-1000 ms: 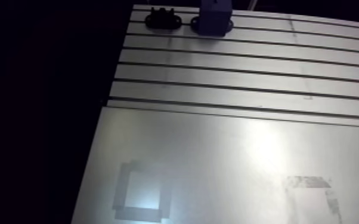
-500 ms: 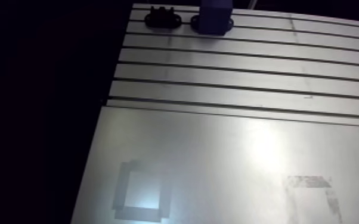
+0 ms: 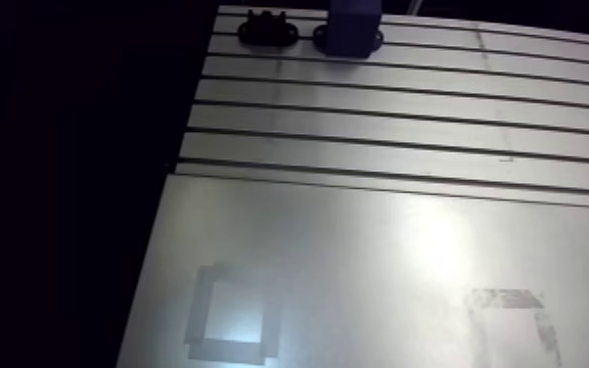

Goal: Pick up the M10 bolt and insert it into the hole until fully seated.

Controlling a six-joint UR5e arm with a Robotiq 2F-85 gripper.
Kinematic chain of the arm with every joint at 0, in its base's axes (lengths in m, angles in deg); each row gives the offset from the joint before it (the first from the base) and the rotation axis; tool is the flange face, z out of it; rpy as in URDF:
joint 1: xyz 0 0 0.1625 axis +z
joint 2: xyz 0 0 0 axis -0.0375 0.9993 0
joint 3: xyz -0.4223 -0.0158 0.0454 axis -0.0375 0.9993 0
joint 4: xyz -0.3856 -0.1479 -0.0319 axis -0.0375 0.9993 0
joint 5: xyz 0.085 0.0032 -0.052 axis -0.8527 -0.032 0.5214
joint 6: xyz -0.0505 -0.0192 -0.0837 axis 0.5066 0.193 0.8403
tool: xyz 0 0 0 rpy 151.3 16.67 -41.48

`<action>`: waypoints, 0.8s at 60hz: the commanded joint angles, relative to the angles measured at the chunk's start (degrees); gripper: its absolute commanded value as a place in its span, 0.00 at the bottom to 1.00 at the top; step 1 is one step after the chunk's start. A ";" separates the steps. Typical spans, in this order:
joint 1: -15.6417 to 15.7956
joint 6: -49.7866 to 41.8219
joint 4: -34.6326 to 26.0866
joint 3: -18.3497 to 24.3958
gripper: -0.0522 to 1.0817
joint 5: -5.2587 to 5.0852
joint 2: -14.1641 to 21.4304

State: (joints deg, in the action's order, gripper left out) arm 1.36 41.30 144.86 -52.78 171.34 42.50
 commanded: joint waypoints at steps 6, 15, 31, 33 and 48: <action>0.01 -0.06 0.14 -0.67 0.99 0.01 0.00; 0.01 -0.06 0.14 -1.11 0.98 0.01 0.09; 0.01 -0.30 0.23 -1.24 0.79 0.25 0.18; 0.01 -0.70 0.16 -1.23 0.53 0.34 0.25; -0.07 -0.94 1.59 -1.76 0.05 0.36 0.78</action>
State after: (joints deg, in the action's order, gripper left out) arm 1.37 40.50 145.28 -54.25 171.69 42.94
